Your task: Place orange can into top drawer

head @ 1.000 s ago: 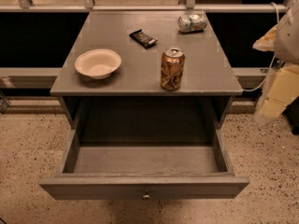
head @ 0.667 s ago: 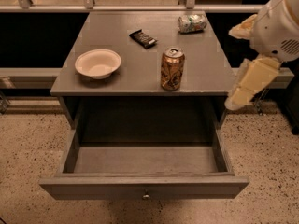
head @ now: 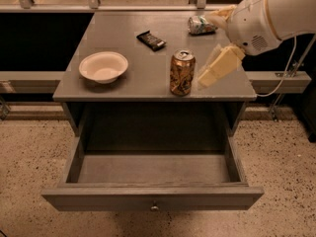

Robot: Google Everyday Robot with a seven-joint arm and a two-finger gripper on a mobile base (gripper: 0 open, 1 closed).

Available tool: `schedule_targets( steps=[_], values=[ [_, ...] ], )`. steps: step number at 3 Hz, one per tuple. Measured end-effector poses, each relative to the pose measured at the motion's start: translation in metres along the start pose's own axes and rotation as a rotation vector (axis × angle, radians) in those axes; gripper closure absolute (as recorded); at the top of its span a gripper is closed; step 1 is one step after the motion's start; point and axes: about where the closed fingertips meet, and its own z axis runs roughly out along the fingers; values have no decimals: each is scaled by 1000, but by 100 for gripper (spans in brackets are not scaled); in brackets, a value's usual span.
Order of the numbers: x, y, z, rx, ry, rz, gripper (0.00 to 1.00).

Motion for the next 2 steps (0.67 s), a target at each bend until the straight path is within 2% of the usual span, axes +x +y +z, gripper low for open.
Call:
schedule_targets(
  steps=[1,2],
  values=[
    [-4,-19,36,-46,-107,69,0],
    [-4,-31,64,-95,-175,137,0]
  ],
)
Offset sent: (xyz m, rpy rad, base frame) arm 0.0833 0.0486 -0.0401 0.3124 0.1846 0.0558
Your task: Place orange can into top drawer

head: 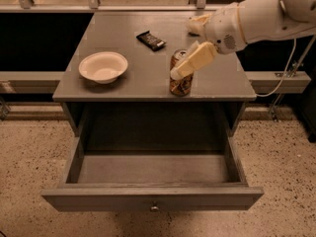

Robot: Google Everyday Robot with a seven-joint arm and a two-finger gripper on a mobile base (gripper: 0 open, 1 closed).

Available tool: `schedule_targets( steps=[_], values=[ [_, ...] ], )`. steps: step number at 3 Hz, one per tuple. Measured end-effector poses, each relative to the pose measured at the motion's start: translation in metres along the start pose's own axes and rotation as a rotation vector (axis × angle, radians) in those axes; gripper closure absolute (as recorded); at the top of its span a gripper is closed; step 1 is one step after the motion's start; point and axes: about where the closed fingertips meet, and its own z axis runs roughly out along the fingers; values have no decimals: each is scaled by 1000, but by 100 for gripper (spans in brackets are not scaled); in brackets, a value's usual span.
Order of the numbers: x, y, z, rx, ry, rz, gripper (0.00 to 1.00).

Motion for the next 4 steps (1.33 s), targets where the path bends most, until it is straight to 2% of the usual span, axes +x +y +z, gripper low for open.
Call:
schedule_targets(
  steps=[1,2,3,4],
  values=[
    [5,-8,21,-32,-45,44,0],
    [8,-11,30,-42,-67,52,0],
    [15,-16,35,-39,-106,37,0],
    [23,-18,38,-48,-155,-3,0]
  ],
)
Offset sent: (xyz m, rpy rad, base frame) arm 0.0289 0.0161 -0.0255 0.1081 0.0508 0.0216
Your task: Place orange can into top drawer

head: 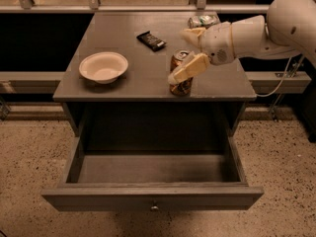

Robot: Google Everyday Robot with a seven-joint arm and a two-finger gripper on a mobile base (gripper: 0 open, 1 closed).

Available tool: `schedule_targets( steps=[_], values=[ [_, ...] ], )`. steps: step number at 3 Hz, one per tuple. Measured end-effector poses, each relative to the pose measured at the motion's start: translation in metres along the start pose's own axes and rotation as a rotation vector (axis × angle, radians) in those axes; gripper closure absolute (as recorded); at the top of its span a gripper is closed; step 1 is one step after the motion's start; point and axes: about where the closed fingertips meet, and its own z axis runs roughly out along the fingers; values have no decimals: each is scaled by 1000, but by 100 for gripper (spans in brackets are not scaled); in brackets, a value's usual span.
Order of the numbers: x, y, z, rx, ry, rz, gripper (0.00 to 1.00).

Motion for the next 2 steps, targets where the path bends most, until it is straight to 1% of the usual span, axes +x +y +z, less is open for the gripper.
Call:
schedule_targets(
  steps=[1,2],
  values=[
    [11,-1,3,-19,-24,-16,3],
    [15,0,7,-36,-26,-9,26]
  ],
)
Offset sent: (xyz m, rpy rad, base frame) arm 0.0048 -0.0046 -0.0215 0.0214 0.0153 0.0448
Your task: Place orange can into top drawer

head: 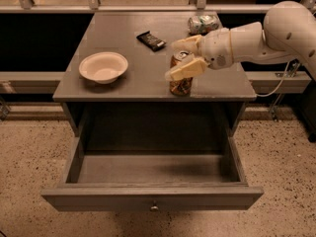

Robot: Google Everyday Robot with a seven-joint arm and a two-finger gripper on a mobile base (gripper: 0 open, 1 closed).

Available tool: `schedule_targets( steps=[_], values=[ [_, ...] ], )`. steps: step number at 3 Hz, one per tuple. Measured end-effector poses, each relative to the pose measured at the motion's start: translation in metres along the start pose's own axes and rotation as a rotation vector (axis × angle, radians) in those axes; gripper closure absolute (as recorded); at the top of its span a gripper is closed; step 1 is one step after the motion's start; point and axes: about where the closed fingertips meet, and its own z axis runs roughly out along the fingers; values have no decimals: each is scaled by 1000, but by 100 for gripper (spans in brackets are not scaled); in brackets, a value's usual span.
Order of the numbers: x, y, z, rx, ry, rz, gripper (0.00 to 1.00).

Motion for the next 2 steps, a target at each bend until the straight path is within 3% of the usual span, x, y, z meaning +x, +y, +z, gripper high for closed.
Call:
schedule_targets(
  steps=[1,2],
  values=[
    [12,6,5,-23,5,23,57],
    [13,8,6,-33,5,27,81]
  ],
)
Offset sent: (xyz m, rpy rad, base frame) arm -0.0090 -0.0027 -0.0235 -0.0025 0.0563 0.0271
